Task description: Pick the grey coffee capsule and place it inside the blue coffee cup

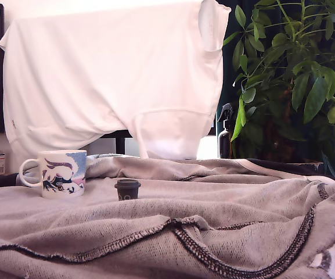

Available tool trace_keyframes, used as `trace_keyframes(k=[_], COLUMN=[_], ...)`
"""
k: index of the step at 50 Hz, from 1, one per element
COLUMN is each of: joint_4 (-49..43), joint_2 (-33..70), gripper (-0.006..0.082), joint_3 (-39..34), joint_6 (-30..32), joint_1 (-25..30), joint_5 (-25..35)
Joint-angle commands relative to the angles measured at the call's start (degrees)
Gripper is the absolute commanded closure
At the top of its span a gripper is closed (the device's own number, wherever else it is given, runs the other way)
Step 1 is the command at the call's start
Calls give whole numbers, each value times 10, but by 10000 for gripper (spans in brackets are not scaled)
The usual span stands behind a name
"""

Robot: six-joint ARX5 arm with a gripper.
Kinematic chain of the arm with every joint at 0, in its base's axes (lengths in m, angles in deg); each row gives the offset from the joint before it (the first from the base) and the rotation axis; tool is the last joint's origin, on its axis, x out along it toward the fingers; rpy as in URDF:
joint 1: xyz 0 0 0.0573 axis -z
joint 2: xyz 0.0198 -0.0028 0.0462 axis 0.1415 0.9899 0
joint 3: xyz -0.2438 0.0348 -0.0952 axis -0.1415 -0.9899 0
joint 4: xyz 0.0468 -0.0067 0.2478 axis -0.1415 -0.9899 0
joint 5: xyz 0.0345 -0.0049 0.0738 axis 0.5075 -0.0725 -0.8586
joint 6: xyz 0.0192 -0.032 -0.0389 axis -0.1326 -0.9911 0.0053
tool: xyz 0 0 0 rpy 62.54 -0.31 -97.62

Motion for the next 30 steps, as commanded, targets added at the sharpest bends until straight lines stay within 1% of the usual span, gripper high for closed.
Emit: trace_keyframes(k=[1,14,16,22,30], joint_4=[-24,-25,-19,33,139], joint_2=[-8,-8,-8,-8,-8], gripper=[763,763,763,763,763], joint_3=[-19,-19,-19,-19,-19], joint_6=[-21,-22,-33,-78,-118], joint_1=[9,9,9,10,10], joint_5=[70,70,73,113,184])
